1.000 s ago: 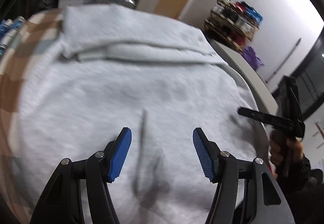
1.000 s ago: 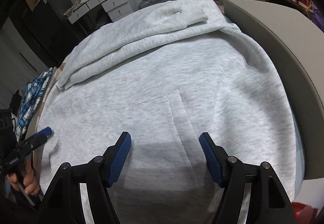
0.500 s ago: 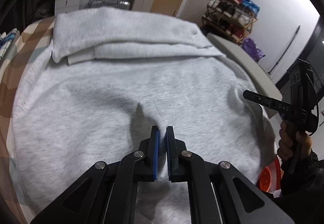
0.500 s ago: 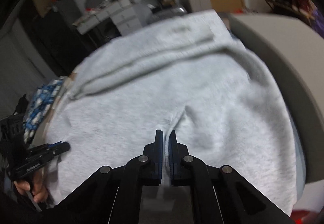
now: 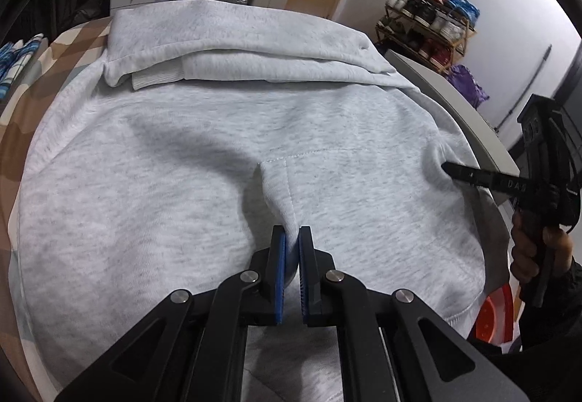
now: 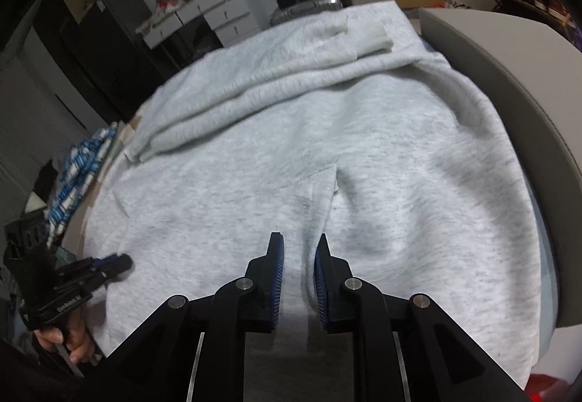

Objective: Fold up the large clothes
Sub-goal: 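Close the left tool on the hoodie hem near the pocket seam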

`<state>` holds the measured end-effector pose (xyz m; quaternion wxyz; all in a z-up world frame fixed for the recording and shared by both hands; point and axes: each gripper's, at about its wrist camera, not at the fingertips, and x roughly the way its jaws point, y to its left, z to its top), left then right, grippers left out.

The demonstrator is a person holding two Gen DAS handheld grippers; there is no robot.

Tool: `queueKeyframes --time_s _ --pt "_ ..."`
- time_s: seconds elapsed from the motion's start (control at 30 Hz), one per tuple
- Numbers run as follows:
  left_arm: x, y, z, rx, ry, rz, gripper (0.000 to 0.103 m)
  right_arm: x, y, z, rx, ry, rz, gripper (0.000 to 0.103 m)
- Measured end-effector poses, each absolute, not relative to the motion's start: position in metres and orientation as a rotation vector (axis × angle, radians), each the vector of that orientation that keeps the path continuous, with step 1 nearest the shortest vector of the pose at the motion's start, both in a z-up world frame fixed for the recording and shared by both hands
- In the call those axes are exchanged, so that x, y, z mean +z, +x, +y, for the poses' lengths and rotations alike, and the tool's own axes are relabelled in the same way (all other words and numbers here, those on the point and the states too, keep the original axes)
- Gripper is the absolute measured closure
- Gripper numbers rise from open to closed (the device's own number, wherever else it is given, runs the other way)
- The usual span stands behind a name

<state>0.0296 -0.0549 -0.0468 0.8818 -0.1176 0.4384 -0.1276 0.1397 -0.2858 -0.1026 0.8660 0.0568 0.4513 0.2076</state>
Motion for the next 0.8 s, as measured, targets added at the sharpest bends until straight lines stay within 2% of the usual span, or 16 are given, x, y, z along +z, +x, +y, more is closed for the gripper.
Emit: queueKeyframes --time_s 0.03,0.13,0.27,0.43,0.63,0.7,0.77,0.8 --pt "-0.047 0.028 -0.056 -0.252 -0.249 0.899 0.101 -0.103 0.141 -0.279 0.419 0.081 0.954 0.088" --pt "-0.047 0.028 -0.056 -0.223 -0.269 0.859 0.102 -0.092 0.136 -0.275 0.433 0.066 0.907 0.101" --pt "-0.039 0.024 -0.051 -0.221 -0.294 0.804 0.102 -0.076 0.136 -0.305 0.388 0.199 0.867 0.101" --pt "-0.036 0.025 -0.053 -0.219 -0.287 0.787 0.102 -0.084 0.131 -0.296 0.321 0.145 0.901 0.101" --pt "-0.039 0.024 -0.056 -0.213 -0.274 0.802 0.102 -0.089 0.129 -0.285 0.321 0.111 0.921 0.094" --pt "-0.038 0.019 -0.054 -0.218 -0.274 0.795 0.102 -0.090 0.127 -0.284 0.337 0.120 0.914 0.088" --pt "-0.040 0.020 -0.053 -0.219 -0.282 0.805 0.102 -0.097 0.127 -0.286 0.327 0.108 0.928 0.075" --pt "-0.042 0.020 -0.051 -0.224 -0.295 0.808 0.102 -0.101 0.129 -0.287 0.312 0.102 0.943 0.075"
